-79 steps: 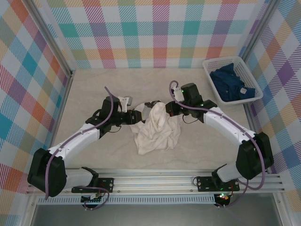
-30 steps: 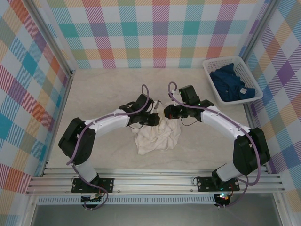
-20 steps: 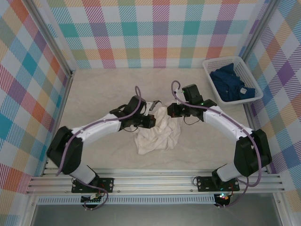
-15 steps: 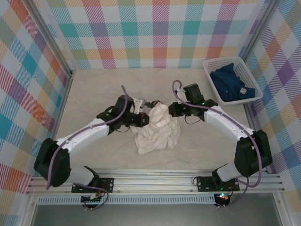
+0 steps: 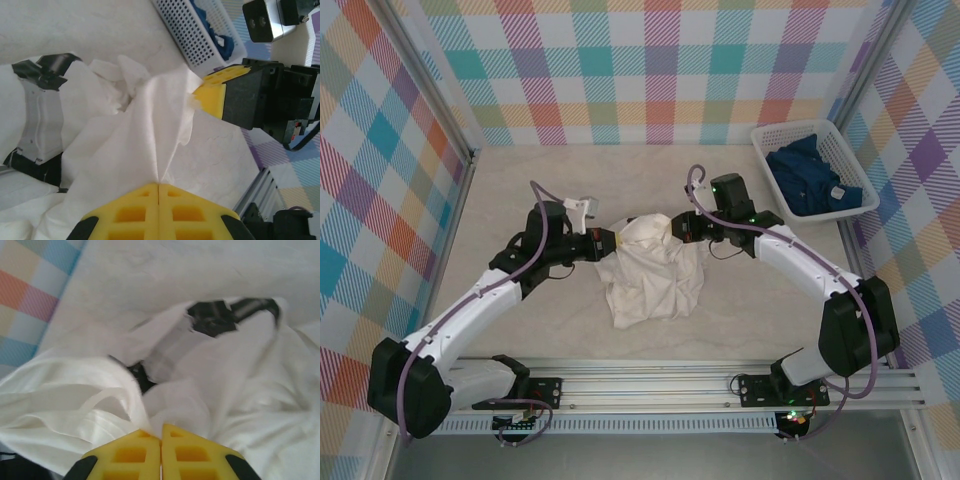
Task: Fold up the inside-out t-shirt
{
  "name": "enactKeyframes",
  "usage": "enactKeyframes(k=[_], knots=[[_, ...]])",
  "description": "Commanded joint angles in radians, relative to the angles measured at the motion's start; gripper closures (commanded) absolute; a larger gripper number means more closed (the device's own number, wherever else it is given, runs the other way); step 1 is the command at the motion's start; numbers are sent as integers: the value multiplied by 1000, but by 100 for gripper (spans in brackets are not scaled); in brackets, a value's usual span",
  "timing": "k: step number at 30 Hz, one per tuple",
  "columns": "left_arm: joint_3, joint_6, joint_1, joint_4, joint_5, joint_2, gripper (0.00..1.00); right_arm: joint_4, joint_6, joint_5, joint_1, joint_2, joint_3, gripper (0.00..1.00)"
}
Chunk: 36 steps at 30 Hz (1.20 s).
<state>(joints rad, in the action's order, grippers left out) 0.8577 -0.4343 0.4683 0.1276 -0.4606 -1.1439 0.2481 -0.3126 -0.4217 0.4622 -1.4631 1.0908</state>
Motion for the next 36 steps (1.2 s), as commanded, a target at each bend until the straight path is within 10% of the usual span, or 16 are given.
enactKeyframes(k=[1, 4, 11, 23, 29, 36], knots=[[56, -33, -16, -49, -10, 35, 100, -108, -13, -137, -2, 18, 51, 83], [88, -69, -42, -42, 21, 64, 100, -47, 17, -108, -2, 22, 104, 67], [171, -91, -183, 128, 222, 205, 100, 165, 86, 409, -5, 87, 111, 51], [185, -33, -221, 247, 364, 257, 100, 172, 131, 562, -9, -299, 182, 37], [229, -37, -262, 316, 434, 250, 100, 160, 171, 625, -48, -378, 230, 79], [359, -19, -420, 426, 461, 240, 100, 182, 177, 594, -101, -24, 108, 94]])
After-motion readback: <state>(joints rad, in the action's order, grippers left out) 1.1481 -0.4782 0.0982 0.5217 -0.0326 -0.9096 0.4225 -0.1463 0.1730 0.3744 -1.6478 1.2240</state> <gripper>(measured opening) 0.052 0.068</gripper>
